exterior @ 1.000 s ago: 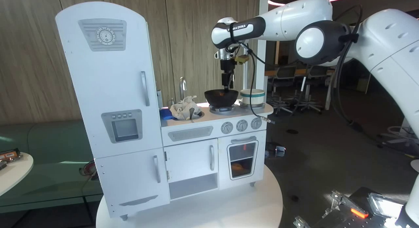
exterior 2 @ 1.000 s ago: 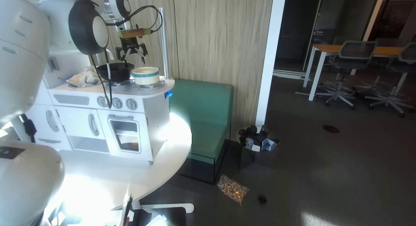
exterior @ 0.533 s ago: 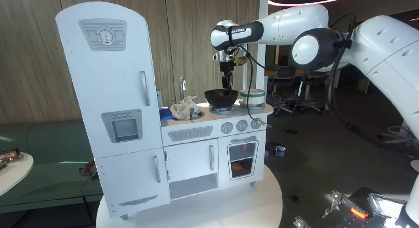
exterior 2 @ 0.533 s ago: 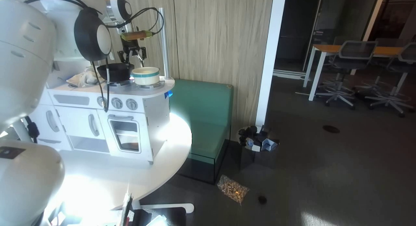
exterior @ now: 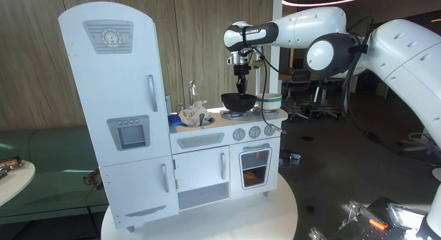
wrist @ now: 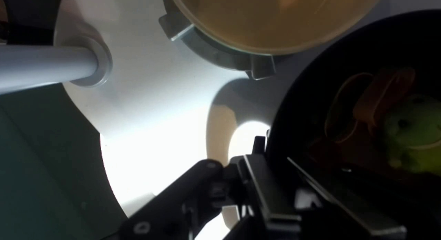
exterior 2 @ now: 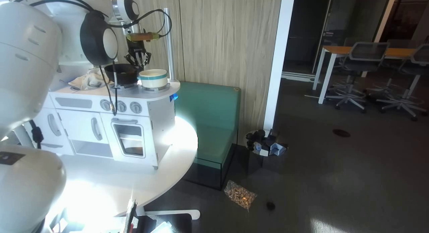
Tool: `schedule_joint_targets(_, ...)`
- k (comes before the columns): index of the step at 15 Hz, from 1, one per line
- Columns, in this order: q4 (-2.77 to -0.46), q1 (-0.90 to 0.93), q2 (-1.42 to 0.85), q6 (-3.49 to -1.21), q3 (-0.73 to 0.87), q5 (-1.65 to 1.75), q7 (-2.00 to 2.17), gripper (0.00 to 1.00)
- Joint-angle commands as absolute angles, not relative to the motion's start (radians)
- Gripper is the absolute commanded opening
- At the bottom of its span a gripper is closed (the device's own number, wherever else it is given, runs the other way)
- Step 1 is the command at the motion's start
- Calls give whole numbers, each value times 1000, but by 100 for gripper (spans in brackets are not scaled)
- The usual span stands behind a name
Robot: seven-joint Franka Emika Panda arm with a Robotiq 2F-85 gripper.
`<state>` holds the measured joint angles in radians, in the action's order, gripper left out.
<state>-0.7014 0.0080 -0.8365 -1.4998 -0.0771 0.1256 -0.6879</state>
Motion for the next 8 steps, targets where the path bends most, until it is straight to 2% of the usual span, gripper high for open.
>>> schedule_joint_targets(1, -620, 9, -859, -1453, -91, 96, -685, 2)
schedule_joint_targets(8, -583, 31, -857, -1432, -86, 87, -615, 3)
